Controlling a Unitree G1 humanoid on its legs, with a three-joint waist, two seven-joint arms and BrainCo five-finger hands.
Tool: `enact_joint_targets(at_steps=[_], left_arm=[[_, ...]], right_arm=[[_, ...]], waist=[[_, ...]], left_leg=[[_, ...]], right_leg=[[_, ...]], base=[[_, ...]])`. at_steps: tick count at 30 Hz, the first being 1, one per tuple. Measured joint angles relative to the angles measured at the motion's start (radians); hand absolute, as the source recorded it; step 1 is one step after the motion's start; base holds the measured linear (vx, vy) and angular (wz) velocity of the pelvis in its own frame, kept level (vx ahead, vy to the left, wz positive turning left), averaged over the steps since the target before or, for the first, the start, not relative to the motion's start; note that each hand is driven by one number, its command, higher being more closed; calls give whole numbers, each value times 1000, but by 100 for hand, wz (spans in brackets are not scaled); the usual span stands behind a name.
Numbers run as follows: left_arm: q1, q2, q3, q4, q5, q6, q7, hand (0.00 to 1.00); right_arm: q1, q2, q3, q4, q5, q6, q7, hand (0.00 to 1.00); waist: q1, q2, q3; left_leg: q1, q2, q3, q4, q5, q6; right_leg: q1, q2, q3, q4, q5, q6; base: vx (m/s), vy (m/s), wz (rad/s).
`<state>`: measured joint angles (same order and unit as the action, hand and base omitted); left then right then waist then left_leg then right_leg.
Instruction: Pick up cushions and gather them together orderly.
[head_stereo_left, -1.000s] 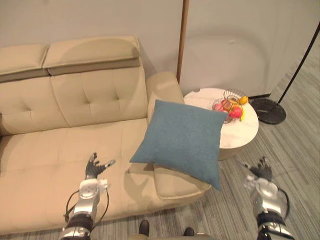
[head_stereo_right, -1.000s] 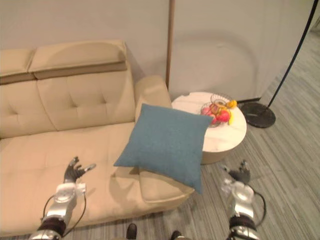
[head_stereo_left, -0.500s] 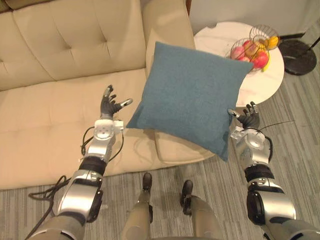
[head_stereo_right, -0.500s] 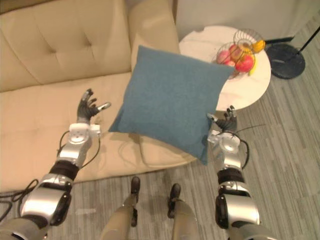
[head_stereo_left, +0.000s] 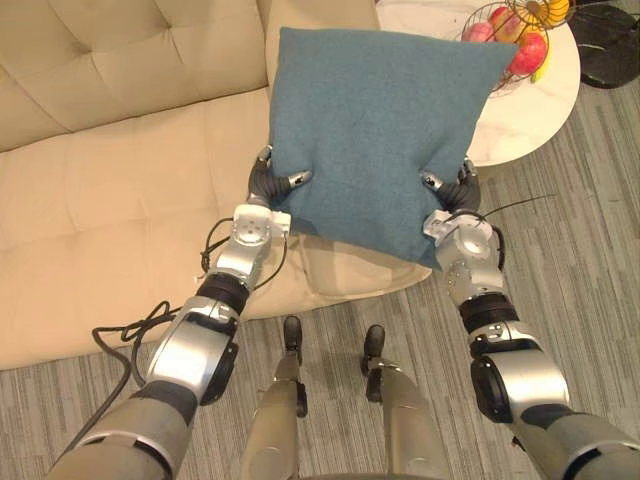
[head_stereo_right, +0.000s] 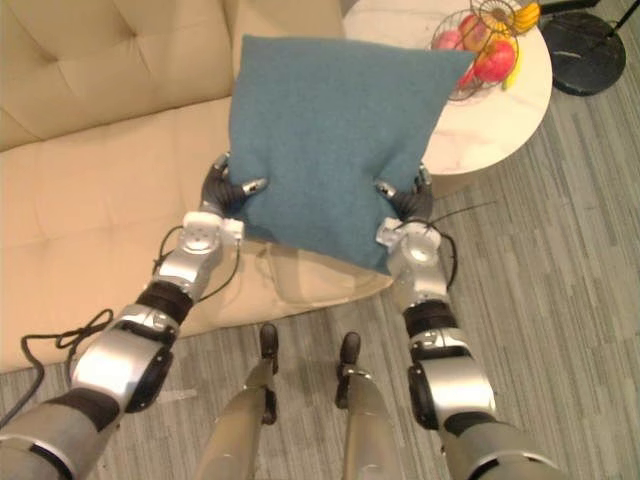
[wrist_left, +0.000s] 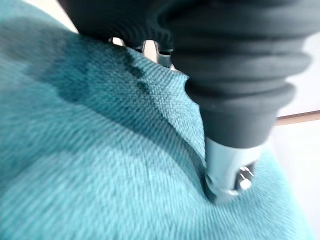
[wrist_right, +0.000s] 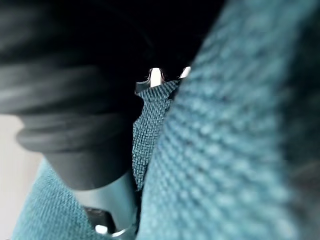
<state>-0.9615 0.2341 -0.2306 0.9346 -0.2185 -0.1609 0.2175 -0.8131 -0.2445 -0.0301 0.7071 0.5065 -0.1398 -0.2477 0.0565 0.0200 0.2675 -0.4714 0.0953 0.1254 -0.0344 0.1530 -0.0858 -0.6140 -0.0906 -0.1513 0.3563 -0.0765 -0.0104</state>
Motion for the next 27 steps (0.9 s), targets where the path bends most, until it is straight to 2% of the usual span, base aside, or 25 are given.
enact_joint_targets(at_steps=[7, 10, 13, 16, 21, 23, 27], left_arm=[[-7, 10, -13, -59, -63, 0, 20, 100], [52, 9, -24, -169, -104, 0, 33, 100], [182, -3, -25, -327, -117, -5, 43, 100], [343, -35, -24, -489, -117, -23, 47, 100], [623, -83, -26, -684, -110, -26, 33, 100], [752, -94, -26, -758, -106, -27, 12, 100], [883, -100, -25, -831, -106, -27, -21, 100]], right_arm=[[-7, -10, 5, -107, 57, -11, -4, 100], [33, -5, 5, -153, 59, -20, -5, 100], [180, 17, 4, -270, 36, -33, -9, 100], [355, 64, 1, -394, -24, -56, -11, 100], [591, 126, -8, -507, -158, -58, 3, 100], [684, 150, -8, -544, -218, -58, 24, 100], [776, 176, -6, -576, -306, -56, 46, 100]], waist=[[2, 0, 0], [3, 0, 0], [2, 2, -1], [0, 5, -4], [-11, 6, -13], [-12, 15, -57], [-4, 29, -99]], left_leg=[[4, 1, 2, 0, 3, -3], [41, 1, 0, -11, 6, -9], [102, -1, -4, -25, 6, -9], [164, -5, -25, -61, 5, -8], [262, -18, -58, -68, -11, -13], [274, -19, -82, -68, -15, -11], [310, -22, -104, -69, -18, -10]], right_leg=[[2, 2, 2, 0, 0, -1], [43, 3, -1, -16, 0, -1], [114, 5, -6, -39, -4, 5], [170, 5, -13, -50, -16, 15], [292, -1, -41, -61, -46, 28], [323, -2, -61, -78, -48, 30], [374, -6, -80, -83, -59, 33]], base=[[1, -2, -1], [17, -2, 1], [70, -1, 8], [60, 4, 10], [63, 11, 23], [47, 13, 25], [37, 10, 19]])
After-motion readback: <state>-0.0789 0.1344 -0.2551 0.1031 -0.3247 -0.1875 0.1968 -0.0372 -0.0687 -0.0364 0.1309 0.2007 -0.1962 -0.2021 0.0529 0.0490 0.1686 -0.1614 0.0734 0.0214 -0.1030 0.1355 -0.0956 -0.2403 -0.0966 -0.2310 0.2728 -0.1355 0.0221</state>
